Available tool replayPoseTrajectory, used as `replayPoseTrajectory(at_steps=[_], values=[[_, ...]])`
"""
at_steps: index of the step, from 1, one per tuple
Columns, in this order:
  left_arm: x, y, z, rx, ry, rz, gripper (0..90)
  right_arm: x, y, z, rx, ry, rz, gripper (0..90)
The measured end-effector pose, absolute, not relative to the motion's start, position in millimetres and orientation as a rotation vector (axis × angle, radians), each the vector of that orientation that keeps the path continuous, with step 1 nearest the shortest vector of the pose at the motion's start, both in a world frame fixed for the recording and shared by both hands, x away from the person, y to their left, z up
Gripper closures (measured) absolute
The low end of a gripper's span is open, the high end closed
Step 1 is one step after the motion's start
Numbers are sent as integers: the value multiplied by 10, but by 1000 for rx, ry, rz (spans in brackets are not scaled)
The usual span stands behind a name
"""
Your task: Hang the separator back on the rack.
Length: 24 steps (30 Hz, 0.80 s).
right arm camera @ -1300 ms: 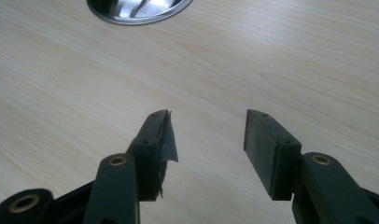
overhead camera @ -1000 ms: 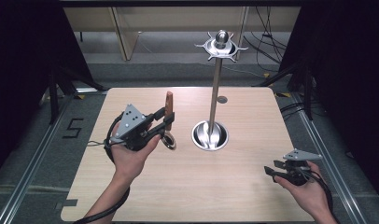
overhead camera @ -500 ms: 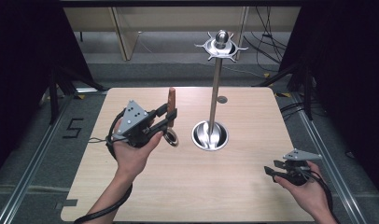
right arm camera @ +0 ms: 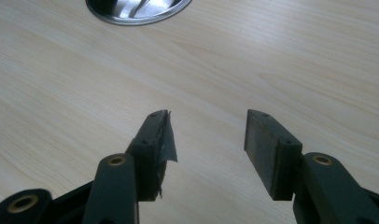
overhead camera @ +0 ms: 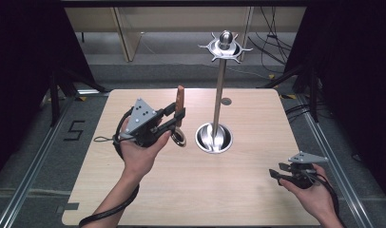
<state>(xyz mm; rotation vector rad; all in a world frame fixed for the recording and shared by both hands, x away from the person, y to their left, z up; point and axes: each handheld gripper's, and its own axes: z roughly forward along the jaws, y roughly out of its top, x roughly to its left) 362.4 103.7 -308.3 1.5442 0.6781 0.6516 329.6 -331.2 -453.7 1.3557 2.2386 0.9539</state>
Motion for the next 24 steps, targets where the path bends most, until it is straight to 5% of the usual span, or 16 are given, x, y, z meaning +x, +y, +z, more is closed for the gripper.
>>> replayPoseTrajectory(at_steps=[24], values=[[3708,915,-2980,1549,675,660,673,3272,-3301,-4526,1415,2225,956,507]])
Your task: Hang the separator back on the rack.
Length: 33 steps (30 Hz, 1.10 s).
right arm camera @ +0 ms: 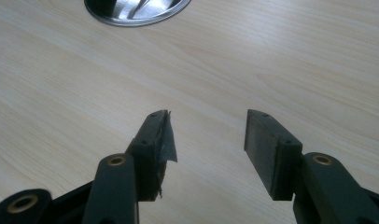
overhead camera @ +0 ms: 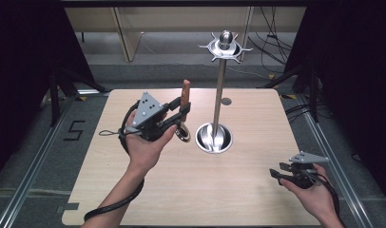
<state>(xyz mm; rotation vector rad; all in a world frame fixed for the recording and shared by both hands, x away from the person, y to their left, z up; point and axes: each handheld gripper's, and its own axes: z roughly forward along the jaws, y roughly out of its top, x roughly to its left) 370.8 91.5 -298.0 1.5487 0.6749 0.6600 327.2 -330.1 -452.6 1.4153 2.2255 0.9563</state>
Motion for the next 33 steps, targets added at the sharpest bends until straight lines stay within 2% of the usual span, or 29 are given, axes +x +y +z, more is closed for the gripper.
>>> replayPoseTrajectory(at_steps=[33], values=[[3844,749,-2851,1558,674,645,673,3282,-3322,-4544,1365,2229,947,507]])
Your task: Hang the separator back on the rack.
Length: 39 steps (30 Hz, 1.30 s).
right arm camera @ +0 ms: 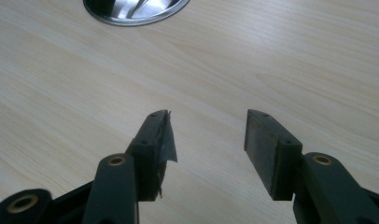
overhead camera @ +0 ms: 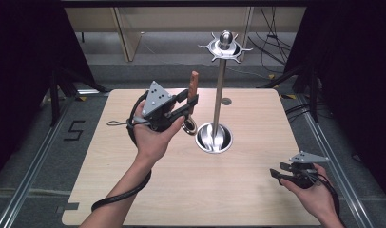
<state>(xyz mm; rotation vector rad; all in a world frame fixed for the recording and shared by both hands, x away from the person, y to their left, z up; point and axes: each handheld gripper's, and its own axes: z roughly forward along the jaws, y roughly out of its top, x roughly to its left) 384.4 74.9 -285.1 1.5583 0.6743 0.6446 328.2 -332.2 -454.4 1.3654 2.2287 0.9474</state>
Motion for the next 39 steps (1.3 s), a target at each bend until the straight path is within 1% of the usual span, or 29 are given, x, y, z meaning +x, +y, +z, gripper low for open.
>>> replayPoseTrajectory(at_steps=[1,39], values=[[3846,747,-2848,1558,674,645,673,3270,-3303,-4526,1418,2225,953,507],[3942,673,-2744,1550,672,643,673,3283,-3315,-4556,1373,2221,947,507]])
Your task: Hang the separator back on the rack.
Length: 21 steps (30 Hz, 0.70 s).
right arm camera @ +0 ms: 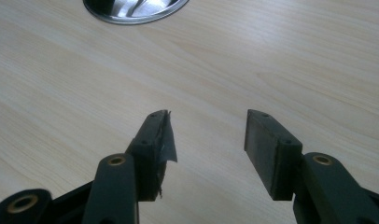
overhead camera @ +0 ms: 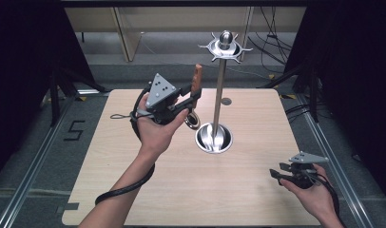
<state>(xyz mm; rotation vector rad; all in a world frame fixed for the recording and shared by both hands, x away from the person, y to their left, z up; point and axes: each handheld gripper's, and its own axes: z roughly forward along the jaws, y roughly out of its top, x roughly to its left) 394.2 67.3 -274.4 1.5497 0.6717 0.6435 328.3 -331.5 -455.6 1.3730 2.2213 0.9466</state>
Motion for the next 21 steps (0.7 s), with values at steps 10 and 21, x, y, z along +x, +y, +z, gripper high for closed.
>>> replayPoseTrajectory(at_steps=[10,21], values=[[3975,659,-2725,1553,674,645,673,3293,-3327,-4556,1344,2226,949,507],[3999,623,-2692,1548,676,647,673,3283,-3320,-4548,1365,2233,945,507]])
